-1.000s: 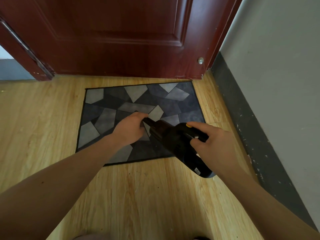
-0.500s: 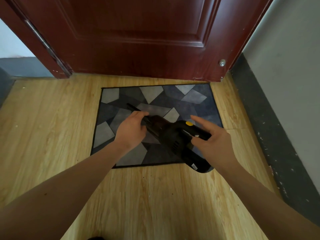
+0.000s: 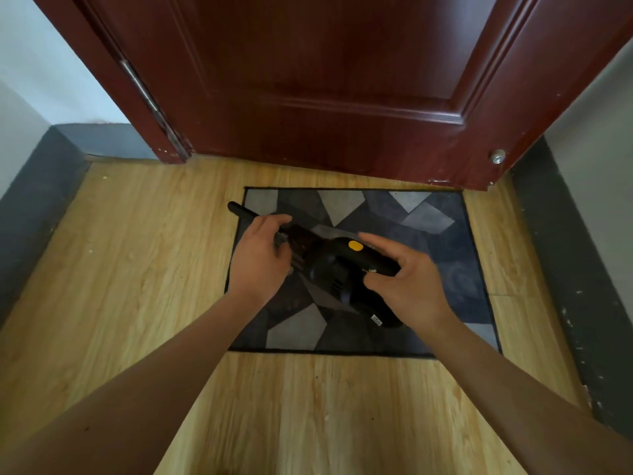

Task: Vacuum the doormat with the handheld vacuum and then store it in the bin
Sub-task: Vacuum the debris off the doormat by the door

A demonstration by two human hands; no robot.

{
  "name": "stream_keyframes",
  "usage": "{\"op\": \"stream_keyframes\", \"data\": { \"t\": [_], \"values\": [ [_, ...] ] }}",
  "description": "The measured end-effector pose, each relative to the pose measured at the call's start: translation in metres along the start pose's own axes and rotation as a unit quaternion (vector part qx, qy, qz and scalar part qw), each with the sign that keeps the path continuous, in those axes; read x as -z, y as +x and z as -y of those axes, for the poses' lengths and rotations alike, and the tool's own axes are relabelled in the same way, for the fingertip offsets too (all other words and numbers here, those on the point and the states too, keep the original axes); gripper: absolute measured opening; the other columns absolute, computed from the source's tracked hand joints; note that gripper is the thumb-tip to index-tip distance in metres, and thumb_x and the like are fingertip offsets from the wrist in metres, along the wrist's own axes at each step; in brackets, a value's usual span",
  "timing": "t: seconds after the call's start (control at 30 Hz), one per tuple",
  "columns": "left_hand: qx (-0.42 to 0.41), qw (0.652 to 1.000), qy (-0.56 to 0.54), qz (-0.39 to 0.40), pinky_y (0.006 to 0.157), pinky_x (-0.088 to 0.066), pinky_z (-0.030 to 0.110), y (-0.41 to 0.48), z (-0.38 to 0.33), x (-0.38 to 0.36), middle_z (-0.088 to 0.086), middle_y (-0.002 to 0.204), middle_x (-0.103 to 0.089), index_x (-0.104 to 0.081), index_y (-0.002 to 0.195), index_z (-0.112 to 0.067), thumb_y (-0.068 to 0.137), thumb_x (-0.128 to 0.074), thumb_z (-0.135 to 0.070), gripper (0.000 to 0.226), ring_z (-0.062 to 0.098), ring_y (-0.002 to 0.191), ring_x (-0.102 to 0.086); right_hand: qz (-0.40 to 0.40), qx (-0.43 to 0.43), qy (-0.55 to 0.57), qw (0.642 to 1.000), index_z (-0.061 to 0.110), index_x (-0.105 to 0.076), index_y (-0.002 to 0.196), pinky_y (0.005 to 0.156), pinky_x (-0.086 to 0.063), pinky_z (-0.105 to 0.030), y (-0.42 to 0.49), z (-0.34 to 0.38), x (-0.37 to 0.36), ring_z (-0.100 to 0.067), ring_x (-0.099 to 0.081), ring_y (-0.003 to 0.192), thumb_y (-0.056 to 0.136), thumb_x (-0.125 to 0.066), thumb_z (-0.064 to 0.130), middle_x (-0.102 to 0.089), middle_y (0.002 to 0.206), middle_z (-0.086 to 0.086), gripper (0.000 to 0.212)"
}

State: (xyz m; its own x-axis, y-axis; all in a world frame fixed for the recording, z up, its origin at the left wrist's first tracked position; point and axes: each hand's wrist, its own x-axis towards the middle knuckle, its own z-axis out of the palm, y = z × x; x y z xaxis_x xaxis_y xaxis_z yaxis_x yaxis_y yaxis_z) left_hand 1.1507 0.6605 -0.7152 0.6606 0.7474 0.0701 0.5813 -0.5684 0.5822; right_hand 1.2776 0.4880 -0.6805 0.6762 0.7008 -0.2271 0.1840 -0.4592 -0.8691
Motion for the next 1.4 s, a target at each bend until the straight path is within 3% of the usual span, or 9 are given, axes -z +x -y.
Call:
{"op": "stream_keyframes", "data": {
  "t": [0.17, 0.3, 0.4, 0.53, 0.7, 0.83, 0.93, 1.2, 1.4],
  "values": [
    [0.042, 0.999, -0.021, -0.024, 0.080, -0.040, 0.020, 0.001, -0.018, 0.061, -0.001, 0.120, -0.057, -0.056, 0.123, -0.021, 0.086, -0.058, -0.011, 0.038, 0.011, 0.102, -0.056, 0.013, -0.010, 0.013, 1.000, 0.046, -0.061, 0.116, 0.088, -0.053, -0.026, 0.003, 0.057, 0.004, -0.006, -0.061, 0.101, 0.073, -0.064, 0.005, -0.066, 0.102, 0.022, 0.060],
    [0.086, 0.996, -0.019, -0.032, 0.082, -0.039, 0.020, -0.007, -0.047, 0.129, -0.001, 0.118, -0.058, -0.057, 0.122, -0.021, 0.087, -0.058, -0.012, 0.036, 0.012, 0.106, -0.056, 0.045, -0.016, 0.015, 0.999, 0.040, -0.062, 0.119, 0.081, -0.053, -0.015, -0.013, 0.129, 0.021, 0.010, -0.061, 0.088, 0.073, -0.064, 0.003, -0.062, 0.094, 0.030, 0.059],
    [0.119, 0.992, -0.022, -0.042, 0.081, -0.038, 0.018, -0.013, -0.079, 0.191, -0.004, 0.118, -0.058, -0.057, 0.123, -0.021, 0.089, -0.056, -0.015, 0.034, 0.008, 0.103, -0.055, 0.069, -0.006, 0.017, 0.997, 0.043, -0.062, 0.116, 0.080, -0.053, -0.018, -0.031, 0.196, 0.040, 0.003, -0.063, 0.089, 0.073, -0.064, 0.002, -0.065, 0.095, 0.024, 0.060],
    [0.166, 0.983, -0.032, -0.069, 0.087, -0.039, 0.019, -0.028, -0.129, 0.282, -0.009, 0.120, -0.056, -0.056, 0.122, -0.025, 0.092, -0.054, -0.020, 0.030, -0.001, 0.101, -0.047, 0.101, -0.011, 0.031, 0.994, 0.042, -0.063, 0.116, 0.065, -0.050, -0.007, -0.062, 0.288, 0.070, 0.009, -0.060, 0.084, 0.073, -0.064, -0.001, -0.064, 0.089, 0.025, 0.061],
    [0.210, 0.970, -0.045, -0.112, 0.095, -0.042, 0.025, -0.058, -0.188, 0.396, -0.012, 0.126, -0.051, -0.051, 0.125, -0.032, 0.094, -0.052, -0.024, 0.033, 0.001, 0.110, -0.045, 0.134, -0.028, 0.070, 0.988, 0.048, -0.065, 0.104, 0.071, -0.055, -0.021, -0.111, 0.392, 0.111, 0.001, -0.065, 0.088, 0.073, -0.062, -0.005, -0.068, 0.094, 0.021, 0.061],
    [0.244, 0.955, -0.071, -0.154, 0.100, -0.046, 0.036, -0.078, -0.235, 0.479, -0.009, 0.130, -0.051, -0.050, 0.125, -0.030, 0.093, -0.054, -0.027, 0.033, 0.009, 0.117, -0.050, 0.165, -0.003, 0.073, 0.984, 0.046, -0.067, 0.106, 0.075, -0.057, -0.024, -0.146, 0.467, 0.133, -0.003, -0.066, 0.095, 0.071, -0.061, -0.006, -0.071, 0.101, 0.016, 0.062],
    [0.254, 0.942, -0.089, -0.201, 0.101, -0.044, 0.034, -0.105, -0.274, 0.540, -0.008, 0.133, -0.048, -0.048, 0.128, -0.028, 0.093, -0.054, -0.028, 0.036, 0.008, 0.116, -0.048, 0.188, 0.021, 0.078, 0.979, 0.046, -0.068, 0.104, 0.080, -0.057, -0.028, -0.185, 0.527, 0.149, -0.006, -0.066, 0.099, 0.070, -0.060, -0.006, -0.071, 0.102, 0.015, 0.063],
    [0.265, 0.925, -0.063, -0.266, 0.104, -0.041, 0.037, -0.186, -0.315, 0.629, -0.004, 0.136, -0.044, -0.044, 0.131, -0.028, 0.091, -0.056, -0.026, 0.042, 0.014, 0.124, -0.045, 0.243, 0.080, 0.125, 0.958, 0.026, -0.070, 0.112, 0.065, -0.051, -0.011, -0.261, 0.608, 0.163, 0.001, -0.066, 0.093, 0.071, -0.057, -0.014, -0.073, 0.100, 0.012, 0.060],
    [0.293, 0.909, -0.027, -0.293, 0.101, -0.033, 0.028, -0.255, -0.318, 0.675, -0.005, 0.145, -0.035, -0.037, 0.137, -0.036, 0.093, -0.052, -0.034, 0.047, 0.017, 0.132, -0.039, 0.288, 0.099, 0.146, 0.941, 0.037, -0.071, 0.101, 0.055, -0.048, -0.009, -0.324, 0.646, 0.152, 0.004, -0.066, 0.076, 0.070, -0.056, -0.015, -0.071, 0.094, 0.012, 0.062]
  ]
}}
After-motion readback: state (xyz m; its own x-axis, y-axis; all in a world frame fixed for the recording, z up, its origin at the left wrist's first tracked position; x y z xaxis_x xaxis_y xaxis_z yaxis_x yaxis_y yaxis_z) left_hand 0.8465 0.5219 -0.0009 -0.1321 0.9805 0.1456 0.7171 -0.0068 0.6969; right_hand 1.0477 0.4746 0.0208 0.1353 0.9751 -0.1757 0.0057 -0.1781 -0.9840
